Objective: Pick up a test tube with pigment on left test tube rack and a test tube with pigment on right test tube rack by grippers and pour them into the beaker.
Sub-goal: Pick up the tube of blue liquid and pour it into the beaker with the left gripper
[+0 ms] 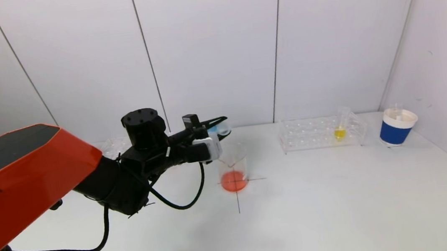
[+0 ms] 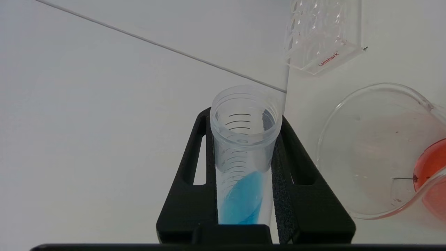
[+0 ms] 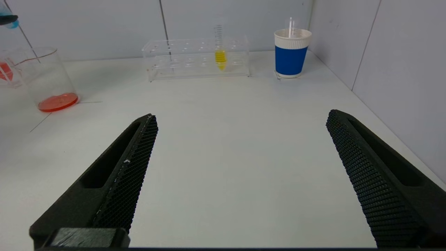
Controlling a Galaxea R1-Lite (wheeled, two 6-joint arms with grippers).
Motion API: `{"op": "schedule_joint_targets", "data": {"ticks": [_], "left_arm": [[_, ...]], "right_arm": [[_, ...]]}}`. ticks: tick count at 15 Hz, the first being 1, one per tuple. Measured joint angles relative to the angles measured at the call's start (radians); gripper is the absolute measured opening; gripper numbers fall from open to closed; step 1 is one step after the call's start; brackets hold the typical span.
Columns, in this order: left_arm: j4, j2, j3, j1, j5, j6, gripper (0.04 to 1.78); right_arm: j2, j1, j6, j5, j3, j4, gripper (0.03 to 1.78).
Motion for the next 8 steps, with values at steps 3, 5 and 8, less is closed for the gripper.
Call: {"op": "schedule_joint_targets", "data": {"ticks": [3,5,8], "left_arm": [[0.003,0.012,-0.001,0.003,0.006,0.053,0.45],[0.006,0.019,-0.002,0.004,0.022,0.081,0.45],[0.025,0.026,-0.005,0.006,0.027,0.124,0.45]], "right_arm": [[0.000,0.000,0.000,0.000,0.000,0.000,1.76],[0.000,0.000,0.000,0.000,0.000,0.000,1.76],[0.000,0.000,0.000,0.000,0.000,0.000,1.76]]}}
